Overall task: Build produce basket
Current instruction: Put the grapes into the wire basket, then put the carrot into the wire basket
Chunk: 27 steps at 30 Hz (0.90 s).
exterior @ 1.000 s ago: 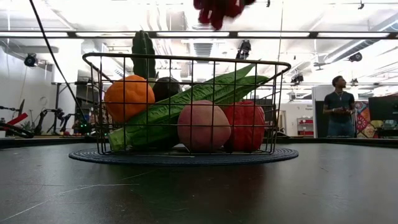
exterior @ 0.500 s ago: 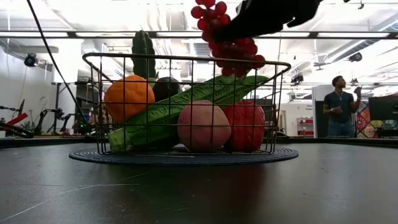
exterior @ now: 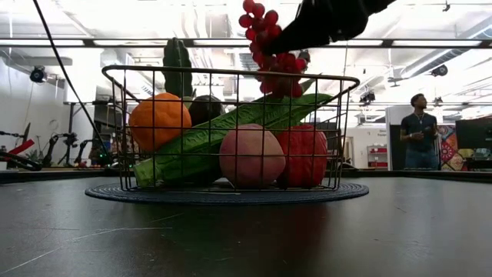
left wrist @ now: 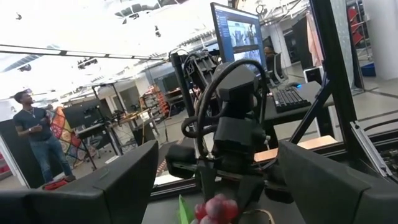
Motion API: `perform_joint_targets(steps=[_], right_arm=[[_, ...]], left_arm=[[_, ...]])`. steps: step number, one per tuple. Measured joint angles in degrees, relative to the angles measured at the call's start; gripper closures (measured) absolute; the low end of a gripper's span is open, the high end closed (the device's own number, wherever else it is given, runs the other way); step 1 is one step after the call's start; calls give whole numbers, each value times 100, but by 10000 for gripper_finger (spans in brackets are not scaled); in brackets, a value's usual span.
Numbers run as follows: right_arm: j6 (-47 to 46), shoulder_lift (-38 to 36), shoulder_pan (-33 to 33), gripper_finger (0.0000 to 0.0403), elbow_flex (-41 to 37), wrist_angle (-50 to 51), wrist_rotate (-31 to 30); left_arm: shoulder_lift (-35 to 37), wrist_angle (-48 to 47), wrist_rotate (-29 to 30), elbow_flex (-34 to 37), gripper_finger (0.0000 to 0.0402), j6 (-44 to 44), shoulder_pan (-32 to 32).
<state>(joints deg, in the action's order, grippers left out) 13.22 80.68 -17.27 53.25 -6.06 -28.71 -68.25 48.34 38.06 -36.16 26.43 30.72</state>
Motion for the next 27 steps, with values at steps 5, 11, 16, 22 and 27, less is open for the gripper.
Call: perform_joint_targets(steps=[5, 11, 16, 22, 27], right_arm=[[-100, 0, -9, 274, 0, 30, 14], [-232, -11, -10, 190, 97, 442, 13], [-289, -11, -9, 136, 415, 1063, 11], [-581, -11, -9, 107, 975, 2032, 24], [-931, -11, -9, 111, 1429, 3021, 70]], left_arm=[[0, 2, 0, 0, 91, -2, 0], [0, 2, 0, 0, 91, -4, 0], [0, 0, 16, 0, 91, -4, 0], [0, -2, 28, 0, 91, -16, 0], [0, -114, 35, 0, 91, -76, 0]])
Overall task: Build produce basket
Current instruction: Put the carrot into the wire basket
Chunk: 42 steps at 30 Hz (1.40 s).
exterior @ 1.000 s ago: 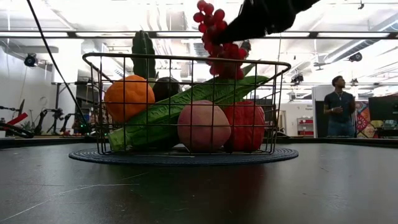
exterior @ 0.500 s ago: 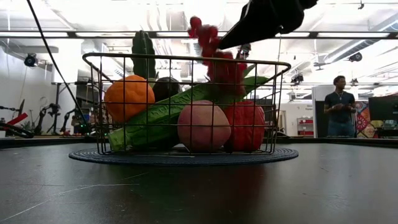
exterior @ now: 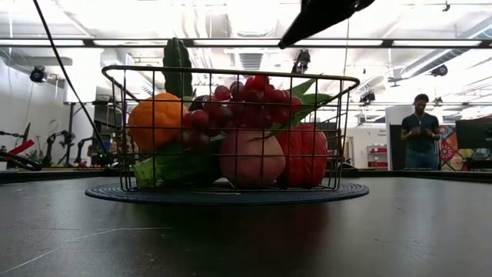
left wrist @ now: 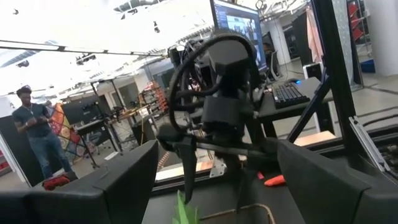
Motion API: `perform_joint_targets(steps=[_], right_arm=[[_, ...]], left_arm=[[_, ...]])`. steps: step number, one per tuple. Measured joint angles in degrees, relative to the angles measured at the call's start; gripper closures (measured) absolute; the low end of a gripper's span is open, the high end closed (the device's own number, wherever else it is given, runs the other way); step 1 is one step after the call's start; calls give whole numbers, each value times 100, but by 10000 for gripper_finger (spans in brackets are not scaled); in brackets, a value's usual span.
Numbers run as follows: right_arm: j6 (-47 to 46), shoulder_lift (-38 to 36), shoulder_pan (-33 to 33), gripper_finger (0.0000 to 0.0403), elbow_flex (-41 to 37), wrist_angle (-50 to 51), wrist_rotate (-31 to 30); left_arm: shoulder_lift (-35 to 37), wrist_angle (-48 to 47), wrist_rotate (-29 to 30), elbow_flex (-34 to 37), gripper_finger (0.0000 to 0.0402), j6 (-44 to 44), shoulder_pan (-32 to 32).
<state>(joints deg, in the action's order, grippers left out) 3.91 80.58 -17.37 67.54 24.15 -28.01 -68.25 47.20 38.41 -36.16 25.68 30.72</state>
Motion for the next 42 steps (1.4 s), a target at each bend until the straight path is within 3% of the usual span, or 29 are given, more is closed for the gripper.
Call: perform_joint_targets(steps=[9, 14, 20, 29, 42], right_arm=[[-948, -6, -63, 130, 408, 1260, 15], [-2261, -11, -61, 136, 890, 2215, 39], [-4336, -33, -66, 126, 1254, 3671, 1049], [-7081, -31, -505, 106, 462, 4819, 2333], [-9224, -31, -1448, 106, -1030, 4337, 3774]], left_arm=[[-7, -114, 2, 0, 91, -281, 0], [-7, -105, 2, -2, 91, -274, 0], [-7, -85, 2, -61, 91, -235, 0], [13, -73, 2, -157, 91, 197, 0], [122, -71, 9, -279, 91, 820, 0]])
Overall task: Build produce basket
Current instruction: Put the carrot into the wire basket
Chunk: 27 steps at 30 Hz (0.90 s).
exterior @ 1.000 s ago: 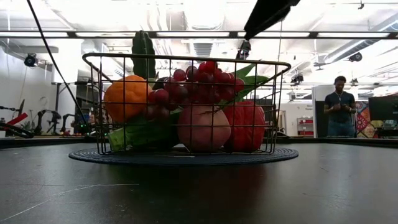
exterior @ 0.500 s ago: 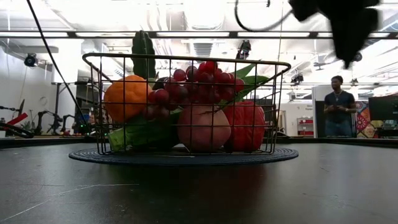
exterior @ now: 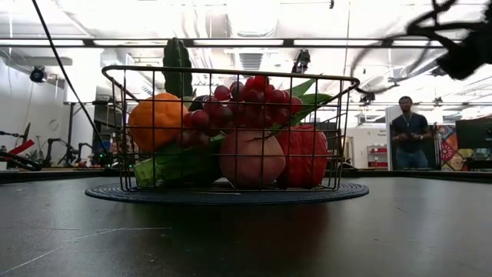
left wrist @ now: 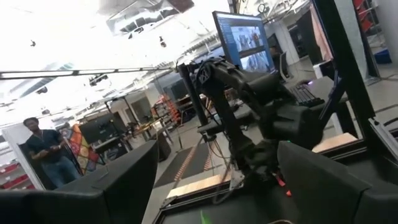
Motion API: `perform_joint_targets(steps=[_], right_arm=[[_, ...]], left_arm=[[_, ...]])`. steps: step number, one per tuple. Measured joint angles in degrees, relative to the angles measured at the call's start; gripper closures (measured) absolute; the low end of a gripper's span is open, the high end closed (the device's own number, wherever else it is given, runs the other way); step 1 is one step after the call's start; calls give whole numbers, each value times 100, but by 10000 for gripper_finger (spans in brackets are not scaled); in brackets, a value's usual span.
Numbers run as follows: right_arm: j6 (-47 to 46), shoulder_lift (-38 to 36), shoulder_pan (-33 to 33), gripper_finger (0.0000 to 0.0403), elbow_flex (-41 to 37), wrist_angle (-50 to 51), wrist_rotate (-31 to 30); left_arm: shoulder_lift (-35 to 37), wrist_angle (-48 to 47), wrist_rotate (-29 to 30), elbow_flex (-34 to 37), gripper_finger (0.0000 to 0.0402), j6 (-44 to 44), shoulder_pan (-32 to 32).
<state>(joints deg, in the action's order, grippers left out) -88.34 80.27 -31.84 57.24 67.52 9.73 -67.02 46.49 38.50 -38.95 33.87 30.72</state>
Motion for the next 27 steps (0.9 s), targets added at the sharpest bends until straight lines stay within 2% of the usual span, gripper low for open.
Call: perform_joint_targets(steps=[5, 8, 17, 21, 27], right_arm=[[-726, 0, -447, 106, -541, -645, 670], [-1115, 0, -683, 106, -775, -974, 839], [-1571, 39, -959, 111, -1186, -1464, 856], [-1573, 52, -954, 135, -1291, -1625, 796], [-1567, 52, -954, 203, -1340, -1816, 484]], left_arm=[[21, -5, 203, 19, 91, 10, 0], [33, -27, 252, 45, 91, 13, 0], [48, -37, 256, 73, 91, 161, 0], [51, -37, 256, 73, 91, 161, 0], [52, -43, 256, 80, 91, 160, 0]])
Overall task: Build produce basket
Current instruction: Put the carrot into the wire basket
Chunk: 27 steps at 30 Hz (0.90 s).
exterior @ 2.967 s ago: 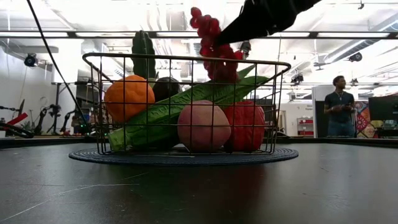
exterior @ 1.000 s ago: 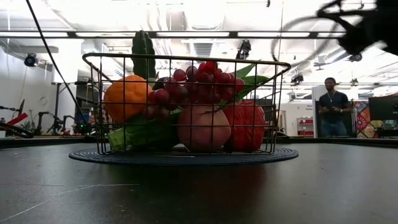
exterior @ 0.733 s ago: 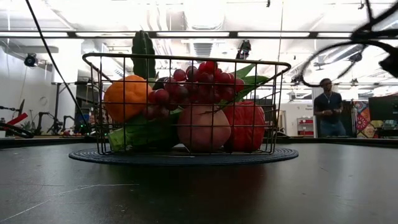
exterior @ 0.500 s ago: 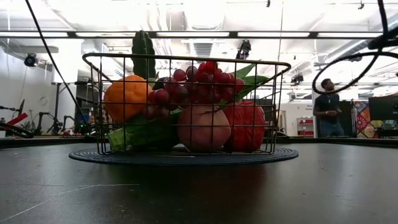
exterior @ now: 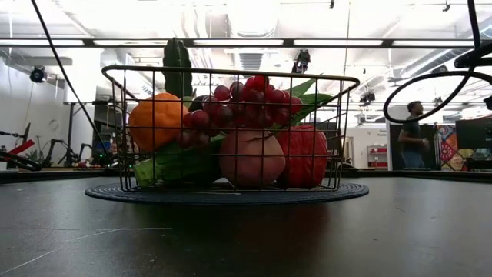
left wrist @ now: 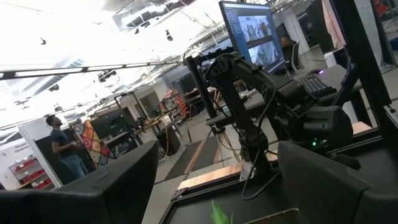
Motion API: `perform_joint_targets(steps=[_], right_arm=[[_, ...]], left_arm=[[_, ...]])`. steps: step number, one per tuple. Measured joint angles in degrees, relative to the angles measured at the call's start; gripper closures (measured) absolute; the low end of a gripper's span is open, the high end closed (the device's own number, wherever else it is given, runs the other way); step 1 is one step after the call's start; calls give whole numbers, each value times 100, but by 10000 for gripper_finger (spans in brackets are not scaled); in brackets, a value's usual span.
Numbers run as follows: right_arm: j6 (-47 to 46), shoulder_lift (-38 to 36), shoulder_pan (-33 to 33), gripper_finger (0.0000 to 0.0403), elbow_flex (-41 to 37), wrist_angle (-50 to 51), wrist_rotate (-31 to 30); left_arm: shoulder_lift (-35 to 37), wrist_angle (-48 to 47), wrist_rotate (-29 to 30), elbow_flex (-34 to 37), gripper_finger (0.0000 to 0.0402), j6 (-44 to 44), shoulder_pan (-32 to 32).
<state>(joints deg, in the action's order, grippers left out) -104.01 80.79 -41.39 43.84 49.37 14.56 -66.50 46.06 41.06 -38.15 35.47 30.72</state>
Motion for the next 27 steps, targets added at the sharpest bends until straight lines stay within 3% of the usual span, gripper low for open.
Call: perform_joint_targets(steps=[14, 22, 27], right_arm=[[-7, 0, 0, 361, -79, -343, -403], [512, -218, 42, 372, 58, -308, -465], [808, -729, 150, 373, 251, -84, -1489]], left_arm=[[0, -3, 0, 4, 91, -1, 0], [0, -4, 0, 6, 91, -1, 0], [0, -4, 0, 6, 91, -1, 0]])
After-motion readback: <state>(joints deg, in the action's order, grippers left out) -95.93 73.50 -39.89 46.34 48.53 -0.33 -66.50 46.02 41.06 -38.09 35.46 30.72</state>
